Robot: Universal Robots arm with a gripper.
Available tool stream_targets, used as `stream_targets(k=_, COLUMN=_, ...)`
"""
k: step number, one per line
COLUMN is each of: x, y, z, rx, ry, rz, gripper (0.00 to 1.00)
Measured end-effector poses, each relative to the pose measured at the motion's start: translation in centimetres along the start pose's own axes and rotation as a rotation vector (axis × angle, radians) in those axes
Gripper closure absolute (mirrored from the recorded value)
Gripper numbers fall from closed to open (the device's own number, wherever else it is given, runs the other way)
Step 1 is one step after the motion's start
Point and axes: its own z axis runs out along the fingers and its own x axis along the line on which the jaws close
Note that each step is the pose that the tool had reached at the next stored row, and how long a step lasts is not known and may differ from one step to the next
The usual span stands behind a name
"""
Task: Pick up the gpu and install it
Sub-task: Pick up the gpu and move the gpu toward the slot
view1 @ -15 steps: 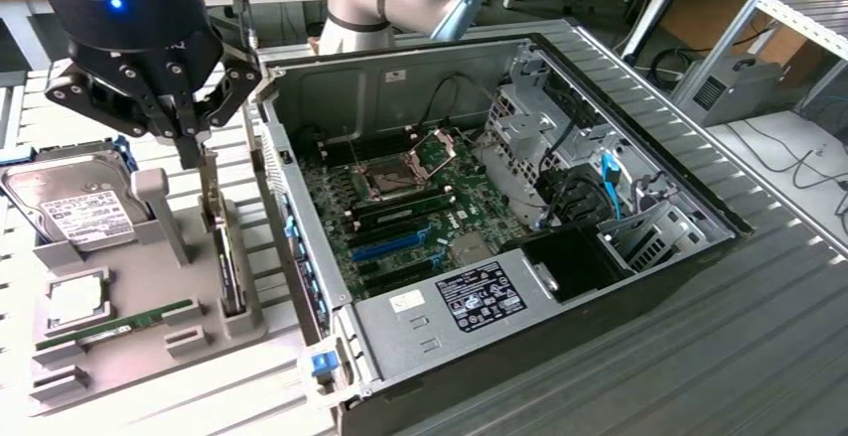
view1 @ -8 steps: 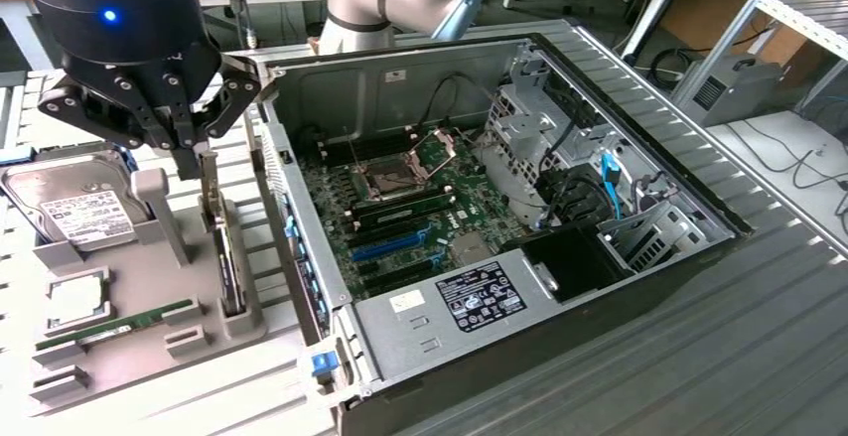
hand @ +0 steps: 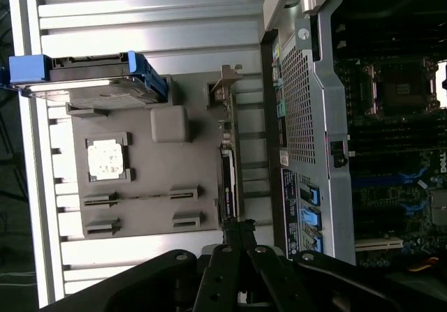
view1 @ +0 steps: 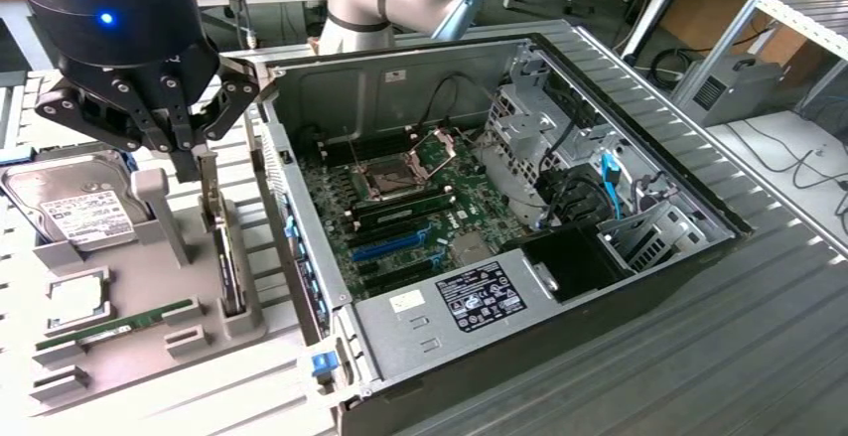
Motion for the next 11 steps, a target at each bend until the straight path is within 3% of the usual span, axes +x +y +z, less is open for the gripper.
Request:
stream_targets(k=9, x=0.0, y=0.0, z=0.0, rx=0.0, ry=0.0, rz=0.0, gripper=0.89)
stream_targets(k=11, x=0.0, y=0.0, z=0.0, rx=0.0, ry=0.0, rz=0.0, gripper=0.77)
